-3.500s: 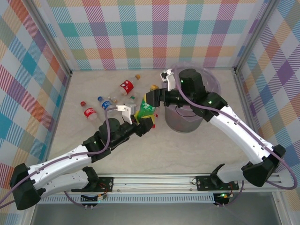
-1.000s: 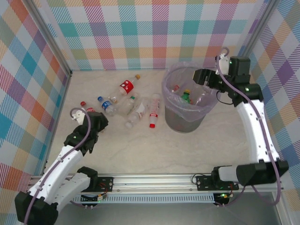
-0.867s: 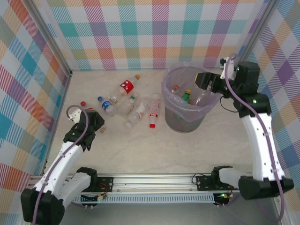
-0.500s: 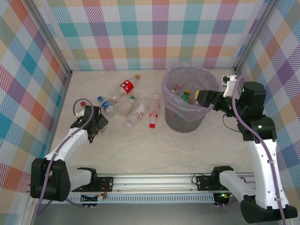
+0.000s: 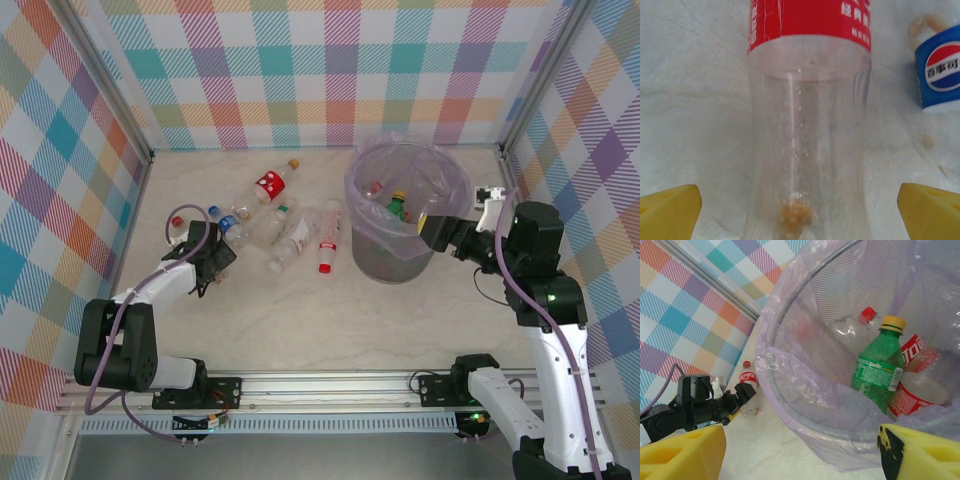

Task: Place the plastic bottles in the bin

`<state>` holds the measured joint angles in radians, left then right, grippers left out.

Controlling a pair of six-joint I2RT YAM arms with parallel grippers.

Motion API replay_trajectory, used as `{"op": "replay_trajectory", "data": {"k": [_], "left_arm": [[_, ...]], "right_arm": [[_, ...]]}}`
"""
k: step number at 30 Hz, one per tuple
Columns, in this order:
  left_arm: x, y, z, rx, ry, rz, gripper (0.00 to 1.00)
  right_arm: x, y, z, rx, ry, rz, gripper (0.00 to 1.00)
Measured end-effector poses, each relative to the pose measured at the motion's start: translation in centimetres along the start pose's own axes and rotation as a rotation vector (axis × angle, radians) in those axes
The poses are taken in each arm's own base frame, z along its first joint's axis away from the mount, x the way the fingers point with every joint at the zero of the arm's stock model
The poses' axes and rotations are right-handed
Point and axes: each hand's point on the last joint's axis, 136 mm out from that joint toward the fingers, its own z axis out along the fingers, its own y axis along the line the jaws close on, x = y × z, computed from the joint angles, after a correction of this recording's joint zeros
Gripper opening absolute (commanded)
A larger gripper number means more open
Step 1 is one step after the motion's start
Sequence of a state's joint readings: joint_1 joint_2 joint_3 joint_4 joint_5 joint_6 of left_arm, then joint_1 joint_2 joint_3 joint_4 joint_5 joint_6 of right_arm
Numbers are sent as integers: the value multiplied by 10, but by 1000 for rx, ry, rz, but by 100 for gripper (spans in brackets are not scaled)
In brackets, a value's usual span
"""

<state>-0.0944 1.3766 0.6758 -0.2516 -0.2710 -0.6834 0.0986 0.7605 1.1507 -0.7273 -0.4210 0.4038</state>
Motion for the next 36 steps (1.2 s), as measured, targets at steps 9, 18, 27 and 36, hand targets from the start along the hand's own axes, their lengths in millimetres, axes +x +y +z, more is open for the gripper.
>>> {"op": "replay_trajectory", "data": {"k": [9, 18, 27, 36], "left_arm": [[10, 2, 16, 26, -10, -95, 78], [3, 0, 3, 67, -49, -106, 69], [-17, -18, -36, 201, -118, -98, 62], [17, -94, -130, 484, -139, 100, 54]], "right_arm": [[2, -2, -15, 50, -23, -27, 86], [9, -3, -20, 60, -4, -51, 90], [15, -1, -30, 82, 26, -43, 89], [2, 7, -17, 38, 47, -20, 87]]}}
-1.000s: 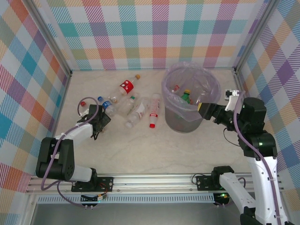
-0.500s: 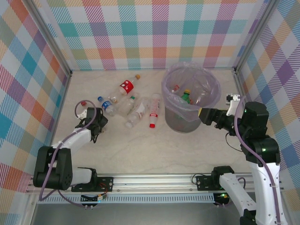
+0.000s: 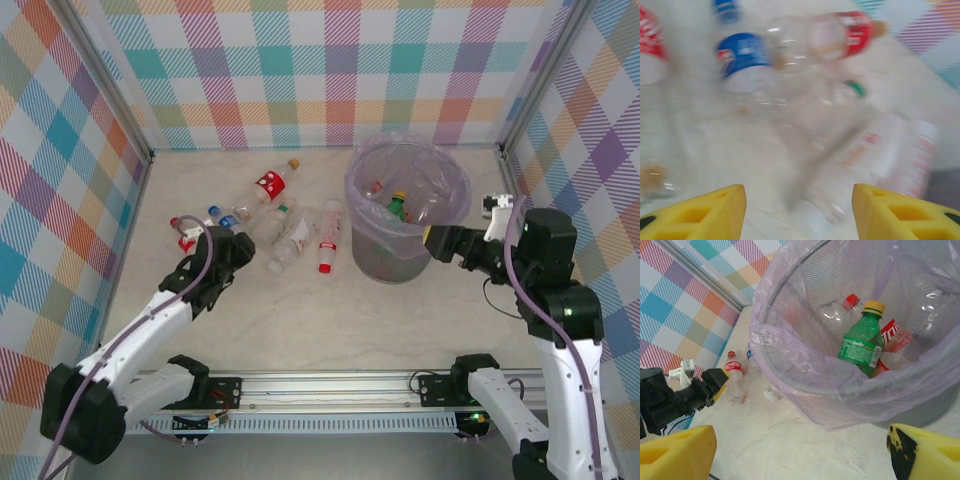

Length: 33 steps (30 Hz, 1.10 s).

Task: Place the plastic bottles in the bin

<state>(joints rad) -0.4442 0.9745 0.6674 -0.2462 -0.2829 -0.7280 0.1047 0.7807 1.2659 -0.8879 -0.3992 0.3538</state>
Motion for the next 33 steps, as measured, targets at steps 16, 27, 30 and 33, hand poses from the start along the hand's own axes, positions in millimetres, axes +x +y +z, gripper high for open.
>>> {"op": "replay_trajectory", "data": {"k": [16, 27, 30, 33], "left_arm": [[37, -119, -89, 580, 23, 234, 47], [115, -214, -89, 838, 222, 467, 47], [107, -220, -90, 823, 199, 462, 50], [80, -206, -84, 664, 147, 431, 75]], "right_arm": [[9, 144, 120, -373, 201, -197, 94], [1, 140, 69, -368, 115, -200, 96], [0, 133, 57, -342, 85, -200, 96], [1, 122, 50, -306, 61, -199, 96]]}}
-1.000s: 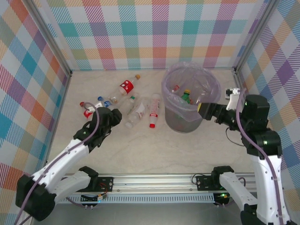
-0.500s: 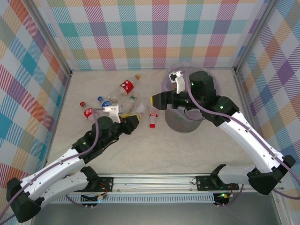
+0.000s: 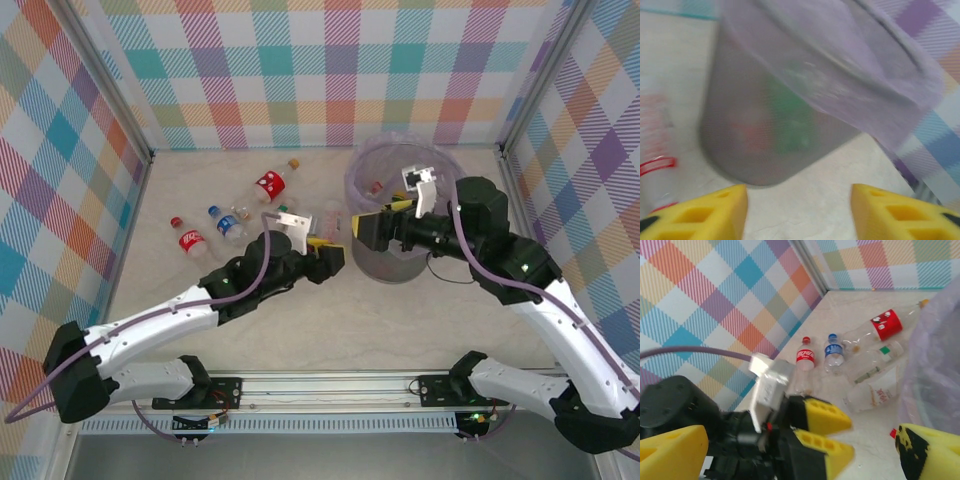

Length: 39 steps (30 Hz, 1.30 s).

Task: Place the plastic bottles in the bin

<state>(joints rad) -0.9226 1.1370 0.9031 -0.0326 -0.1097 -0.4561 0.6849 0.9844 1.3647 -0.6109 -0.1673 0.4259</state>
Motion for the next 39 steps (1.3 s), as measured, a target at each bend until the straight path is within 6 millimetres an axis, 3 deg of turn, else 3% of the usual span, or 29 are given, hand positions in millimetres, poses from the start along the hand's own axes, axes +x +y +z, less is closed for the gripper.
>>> {"op": "replay_trajectory", "data": {"k": [3, 5, 7, 9, 11, 14, 17, 21, 28, 30, 39], "left_arm": [[-29, 50, -31, -241, -30, -78, 99], [-49, 106, -69, -432, -101, -160, 100], [-56, 165, -117, -624, -189, -251, 100], [-44, 222, -165, -818, -268, -350, 100], [-20, 259, -192, -939, -286, -444, 100], [19, 311, -191, -1045, -184, -594, 100], [53, 354, -164, -1066, -13, -719, 100], [77, 382, -124, -1017, 165, -779, 100], [91, 396, -80, -930, 217, -781, 100], [95, 399, -78, -965, 241, -752, 99], [105, 402, -85, -1074, 242, -679, 68]], "right_arm": [[-1, -4, -3, 24, -16, -6, 96], [-1, -6, -1, 33, -18, -13, 96], [2, -10, 2, 44, -11, -17, 96], [8, -16, 3, 61, -2, -17, 96], [16, -22, 1, 81, 2, -14, 96], [27, -28, -12, 98, -18, -16, 95], [29, -27, -28, 94, -53, -24, 94], [26, -23, -46, 91, -94, -38, 94], [28, -30, -61, 141, -116, -56, 94], [30, -34, -61, 161, -110, -53, 94], [34, -47, -55, 219, -88, -45, 94]]}}
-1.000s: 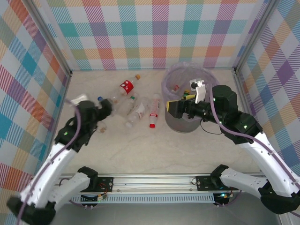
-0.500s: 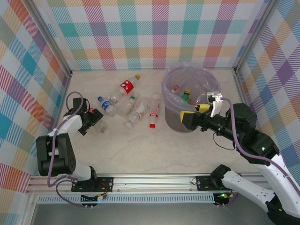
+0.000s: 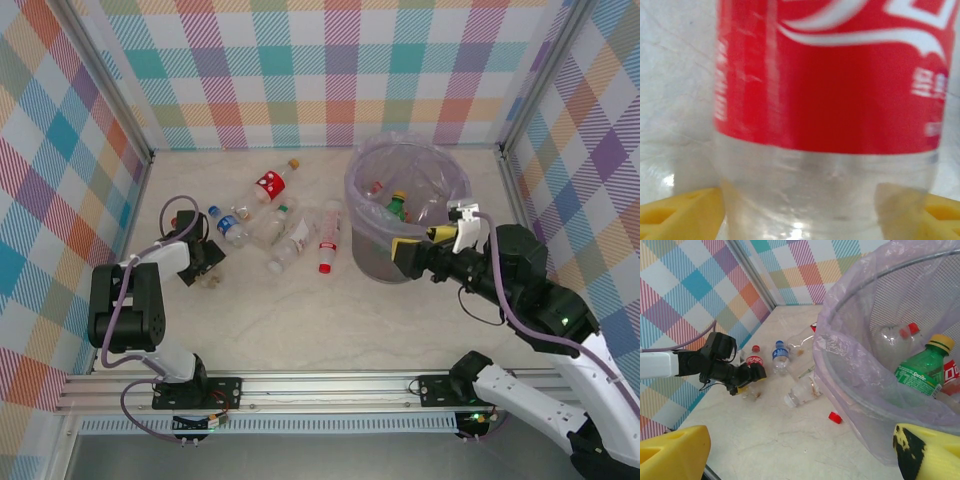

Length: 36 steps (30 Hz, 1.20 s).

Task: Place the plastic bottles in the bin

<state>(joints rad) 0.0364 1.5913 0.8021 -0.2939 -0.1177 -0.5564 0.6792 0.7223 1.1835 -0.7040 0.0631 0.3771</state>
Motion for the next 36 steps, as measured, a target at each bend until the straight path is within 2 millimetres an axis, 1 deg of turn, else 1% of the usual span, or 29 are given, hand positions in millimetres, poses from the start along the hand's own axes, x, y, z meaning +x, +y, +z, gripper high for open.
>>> {"op": "replay_trajectory", "data": {"k": [4, 6, 7, 9, 11, 12, 14, 16, 18, 20, 23, 25, 26, 29, 34, 36], "left_arm": [[3, 0, -5, 24, -53, 18, 60], [11, -2, -11, 61, -58, 27, 58], [17, -3, -17, 84, -57, 37, 57], [23, -4, -33, 128, -77, 45, 54], [23, -11, -59, 208, -125, 41, 52], [22, -16, -71, 253, -151, 40, 52], [22, -28, -100, 348, -200, 48, 52], [30, -44, -128, 443, -228, 88, 52], [44, -56, -154, 529, -239, 142, 51], [60, -69, -187, 651, -261, 215, 47], [79, -84, -232, 840, -298, 316, 46], [87, -94, -258, 951, -327, 367, 46], [91, -100, -267, 998, -331, 393, 46], [106, -119, -274, 1072, -299, 467, 46], [144, -147, -273, 1129, -215, 610, 46], [157, -157, -276, 1148, -191, 661, 46]], "right_arm": [[4, -7, 16, 37, 25, 1, 93], [5, -9, 27, 51, 43, 0, 93], [6, -9, 36, 53, 56, -8, 92], [6, -5, 57, 41, 98, -19, 91], [0, 12, 89, 1, 144, -45, 90], [-3, 24, 105, -22, 159, -64, 91], [-6, 53, 146, -92, 185, -96, 91], [2, 71, 176, -151, 208, -102, 90], [12, 79, 192, -186, 237, -88, 90], [17, 84, 199, -215, 252, -64, 91], [11, 95, 195, -270, 240, -33, 92], [6, 103, 192, -308, 226, -17, 93], [5, 106, 192, -327, 226, -7, 93], [4, 113, 190, -363, 234, 14, 94], [4, 120, 190, -403, 238, 31, 95], [5, 121, 192, -409, 244, 39, 95]]}}
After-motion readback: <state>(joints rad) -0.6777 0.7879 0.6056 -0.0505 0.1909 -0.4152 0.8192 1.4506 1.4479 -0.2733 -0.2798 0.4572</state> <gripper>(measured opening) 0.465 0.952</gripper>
